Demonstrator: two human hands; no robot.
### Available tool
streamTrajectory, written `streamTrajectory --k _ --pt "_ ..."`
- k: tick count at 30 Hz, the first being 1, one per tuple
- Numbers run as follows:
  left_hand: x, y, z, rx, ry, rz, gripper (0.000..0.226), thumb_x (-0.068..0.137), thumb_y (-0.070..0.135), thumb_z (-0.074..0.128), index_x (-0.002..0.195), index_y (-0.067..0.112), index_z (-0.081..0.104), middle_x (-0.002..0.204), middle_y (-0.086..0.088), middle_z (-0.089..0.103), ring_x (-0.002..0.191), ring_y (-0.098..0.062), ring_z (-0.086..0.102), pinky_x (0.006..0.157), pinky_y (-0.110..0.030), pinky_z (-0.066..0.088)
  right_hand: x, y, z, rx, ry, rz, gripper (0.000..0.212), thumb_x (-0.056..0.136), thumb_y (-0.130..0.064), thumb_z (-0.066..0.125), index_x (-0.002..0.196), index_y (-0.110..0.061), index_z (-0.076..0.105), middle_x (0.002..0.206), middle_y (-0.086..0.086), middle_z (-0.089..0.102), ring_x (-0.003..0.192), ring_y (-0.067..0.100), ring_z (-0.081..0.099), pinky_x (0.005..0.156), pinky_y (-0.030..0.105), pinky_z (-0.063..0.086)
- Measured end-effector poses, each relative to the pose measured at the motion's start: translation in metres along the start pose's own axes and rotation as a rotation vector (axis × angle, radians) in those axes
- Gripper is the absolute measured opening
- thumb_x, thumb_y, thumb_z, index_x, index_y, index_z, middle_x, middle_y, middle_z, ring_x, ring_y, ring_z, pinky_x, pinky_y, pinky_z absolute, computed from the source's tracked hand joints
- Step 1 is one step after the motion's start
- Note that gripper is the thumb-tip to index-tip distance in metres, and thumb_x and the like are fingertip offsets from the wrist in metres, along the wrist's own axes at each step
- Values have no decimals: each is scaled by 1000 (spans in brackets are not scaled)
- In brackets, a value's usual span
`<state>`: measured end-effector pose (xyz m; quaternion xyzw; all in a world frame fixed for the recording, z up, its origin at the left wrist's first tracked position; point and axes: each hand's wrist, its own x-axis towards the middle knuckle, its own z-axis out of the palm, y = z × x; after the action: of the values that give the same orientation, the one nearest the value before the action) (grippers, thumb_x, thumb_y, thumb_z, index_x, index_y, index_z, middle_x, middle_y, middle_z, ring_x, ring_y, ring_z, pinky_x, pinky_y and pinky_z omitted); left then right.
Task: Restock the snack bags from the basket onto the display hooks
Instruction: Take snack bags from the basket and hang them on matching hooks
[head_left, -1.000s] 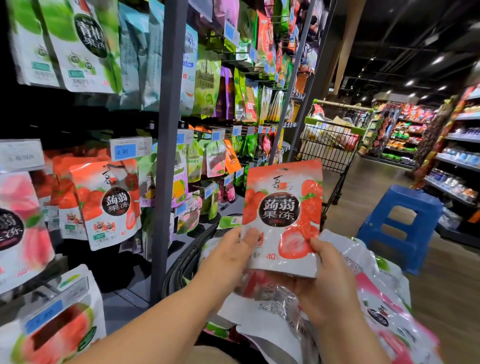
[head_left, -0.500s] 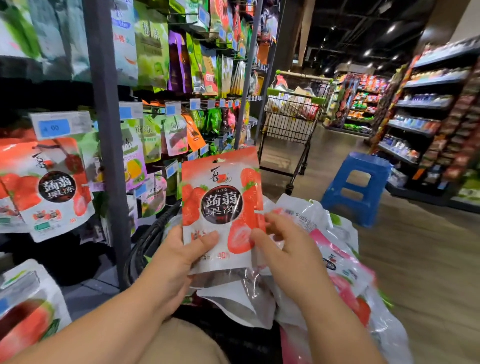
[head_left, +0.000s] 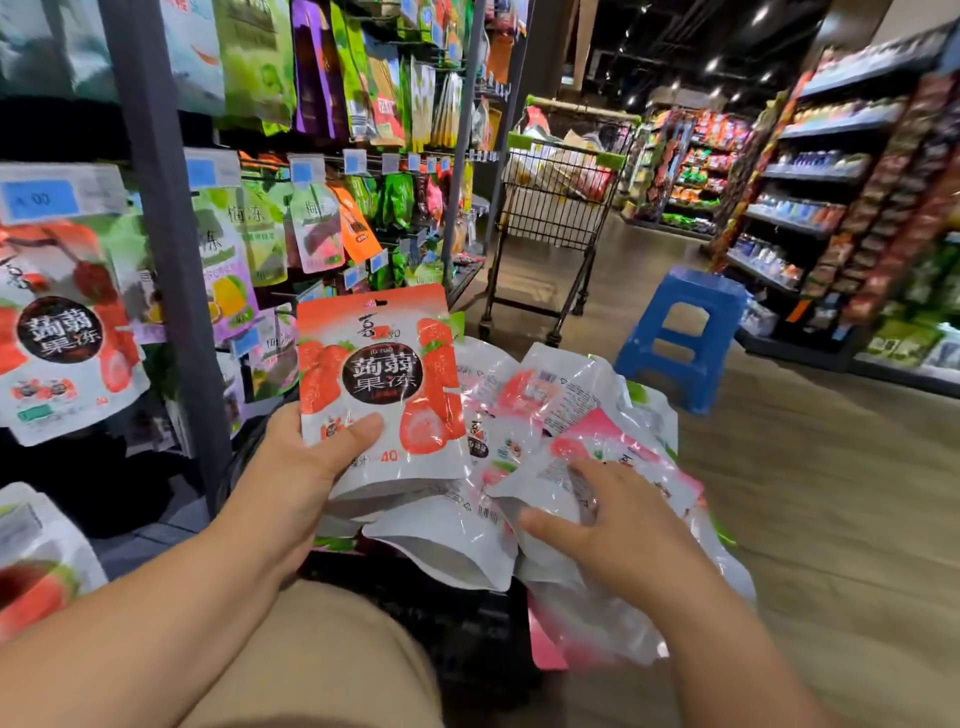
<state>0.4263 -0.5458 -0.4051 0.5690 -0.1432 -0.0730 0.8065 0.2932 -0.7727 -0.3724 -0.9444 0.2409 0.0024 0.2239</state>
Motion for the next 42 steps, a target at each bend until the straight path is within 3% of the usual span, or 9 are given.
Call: streamTrajectory --k 4,11,15,18,22,26,31,36,42 --pt "1 -1 -1 9 16 -6 56 67 20 85 118 11 64 107 -12 75 99 -32 72 92 -48 53 1 -3 3 -17 25 -69 104 56 -89 47 146 -39 37 149 -10 41 138 18 37 111 45 36" --pt "3 -6 0 71 20 -12 86 57 47 87 130 14 55 116 -8 72 105 -30 70 97 -55 51 6 -2 21 -55 244 -229 32 101 -44 43 119 -31 65 114 -14 61 109 15 55 93 39 46" --pt "4 -6 9 39 40 -9 71 70 29 87 130 16 53 113 -6 73 102 -26 71 90 -45 55 2 -3 27 182 455 -248 30 103 -32 42 98 -20 68 90 -6 67 80 7 55 77 32 47" --pt "5 -8 17 71 89 6 41 81 14 78 116 20 58 104 -3 75 93 -22 72 77 -34 55 4 -1 31 377 596 -255 31 102 -37 41 100 -24 69 84 -18 63 83 -11 53 67 10 38" --pt "7 -7 24 119 125 9 41 75 25 85 109 22 62 101 -1 75 93 -24 72 82 -42 57 13 -2 41 531 705 -371 29 101 -45 39 112 -40 66 100 -32 63 100 -13 56 80 8 43" --pt "6 -6 31 99 168 -5 53 73 30 85 117 21 56 105 -2 73 96 -23 70 86 -45 56 10 -13 51 649 750 -484 25 99 -44 40 110 -47 62 105 -29 66 103 -10 58 86 4 42" --pt "8 -8 32 121 152 -38 47 79 21 82 118 17 55 103 -4 74 96 -26 71 88 -50 56 17 -14 48 913 650 -429 28 97 -40 43 84 -27 64 71 6 61 63 20 58 59 32 50" --pt "9 -6 35 196 120 -31 69 60 43 85 119 16 61 102 -5 75 95 -27 72 88 -52 56 26 -10 41 722 447 -545 17 102 -34 50 103 -38 66 92 -4 69 84 -6 62 71 5 44" --pt "13 -11 30 235 166 -26 66 63 43 85 120 19 60 100 1 76 91 -22 73 84 -47 58 42 5 24 397 282 -605 33 98 -40 40 124 -48 59 125 -36 55 117 -12 50 92 3 35"
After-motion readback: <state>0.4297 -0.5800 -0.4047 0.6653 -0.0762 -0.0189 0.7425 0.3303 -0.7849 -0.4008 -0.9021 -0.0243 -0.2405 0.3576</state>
